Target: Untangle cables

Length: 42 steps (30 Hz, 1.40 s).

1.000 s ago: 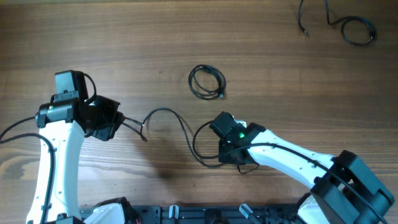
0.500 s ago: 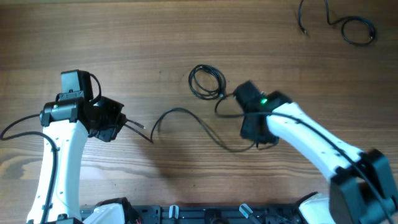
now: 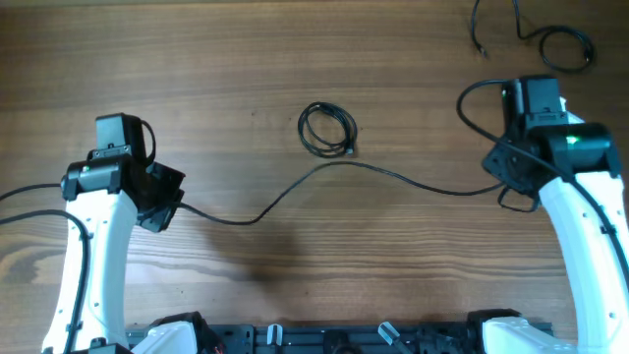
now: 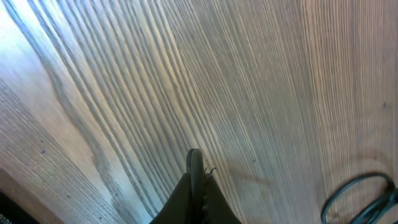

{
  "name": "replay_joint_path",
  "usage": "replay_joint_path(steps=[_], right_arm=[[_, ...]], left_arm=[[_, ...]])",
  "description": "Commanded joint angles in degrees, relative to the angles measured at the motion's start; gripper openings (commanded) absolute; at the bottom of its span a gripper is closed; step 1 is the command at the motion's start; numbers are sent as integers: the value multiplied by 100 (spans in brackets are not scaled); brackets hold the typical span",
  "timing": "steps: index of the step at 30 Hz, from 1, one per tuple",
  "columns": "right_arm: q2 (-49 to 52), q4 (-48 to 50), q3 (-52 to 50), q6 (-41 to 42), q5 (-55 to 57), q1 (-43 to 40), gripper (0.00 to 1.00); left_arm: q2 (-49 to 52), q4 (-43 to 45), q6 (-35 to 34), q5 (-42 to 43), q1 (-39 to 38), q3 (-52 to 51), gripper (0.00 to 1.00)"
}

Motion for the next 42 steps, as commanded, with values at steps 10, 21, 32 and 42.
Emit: replay_joint_path(steps=[10,21,32,42], right_arm=[[-70,-101,79,-590,-730,-72,6],[299,-129,79,-625,-824,-72,68],[595,188,76,-2516,-4135,538,100],[605,2184,-1073,872,-3077,1598,100]], left_arm=[[26,-337,-50,-225,55,-17,47],[26,-398,426,442,48,-17,58],[26,-396,424,442,48,-17,61],[26,-387,420,442,48,-17,64]])
